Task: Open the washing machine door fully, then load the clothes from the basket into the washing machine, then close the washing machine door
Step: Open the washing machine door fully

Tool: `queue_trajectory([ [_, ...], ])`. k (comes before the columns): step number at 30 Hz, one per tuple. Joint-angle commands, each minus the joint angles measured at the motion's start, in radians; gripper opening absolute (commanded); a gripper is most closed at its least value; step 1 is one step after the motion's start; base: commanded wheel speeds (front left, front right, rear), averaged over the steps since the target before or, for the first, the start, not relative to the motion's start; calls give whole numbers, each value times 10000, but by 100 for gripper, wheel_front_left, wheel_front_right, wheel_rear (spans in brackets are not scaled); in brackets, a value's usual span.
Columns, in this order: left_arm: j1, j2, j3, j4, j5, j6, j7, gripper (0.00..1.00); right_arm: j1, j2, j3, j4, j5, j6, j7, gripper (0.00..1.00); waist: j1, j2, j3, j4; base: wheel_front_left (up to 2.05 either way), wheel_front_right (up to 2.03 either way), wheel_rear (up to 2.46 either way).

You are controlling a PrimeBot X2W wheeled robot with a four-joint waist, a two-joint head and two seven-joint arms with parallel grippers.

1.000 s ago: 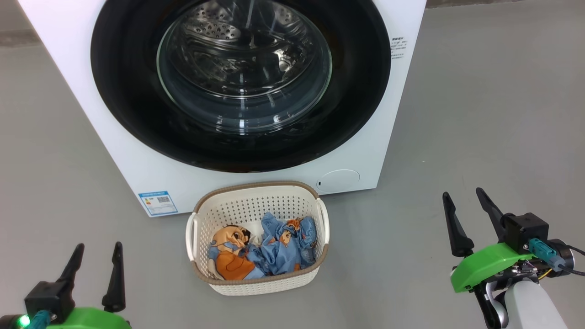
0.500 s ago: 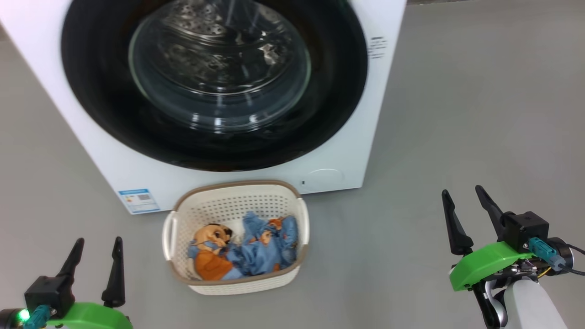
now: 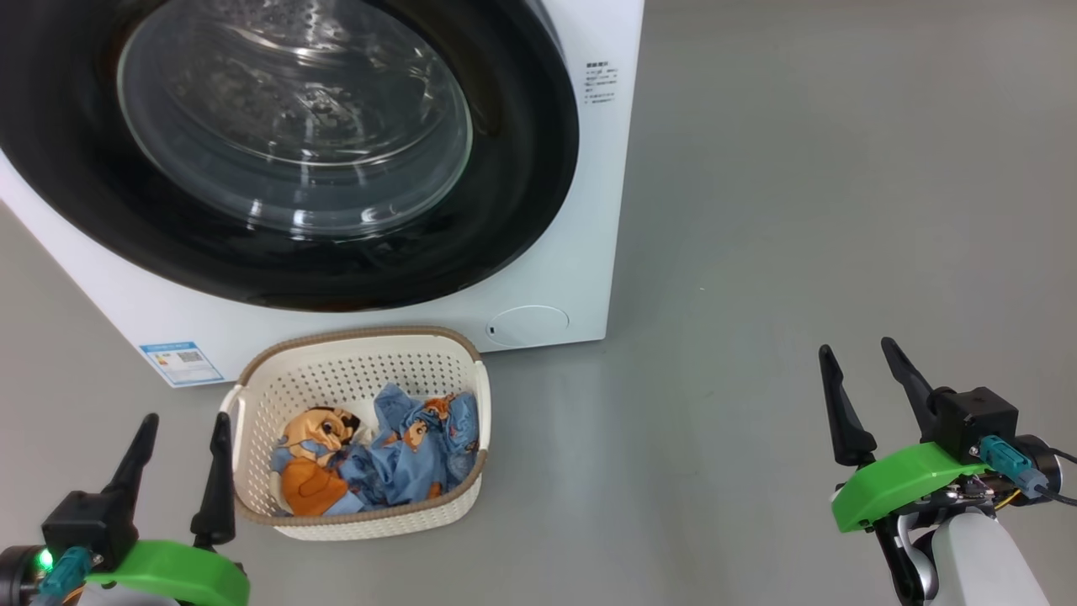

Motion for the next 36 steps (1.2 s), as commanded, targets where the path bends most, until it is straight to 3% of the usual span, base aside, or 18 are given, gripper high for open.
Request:
queue_trajectory([
  [1, -449, 309, 287, -308, -22, -15, -65, 100, -329, 49, 215, -271, 77, 16, -120, 100, 0, 0, 20, 17, 38, 38, -76],
  [23, -87, 155, 265, -794, 222, -15, -65, 100, -237, 78, 80, -287, 298, 16, -120, 100, 0, 0, -96, 64, 3, 3, -7],
  [36, 419, -233, 223, -1290, 334, -15, -65, 100, -724, 34, 335, -497, 690, 16, -120, 100, 0, 0, 19, 317, 0, 0, 0],
])
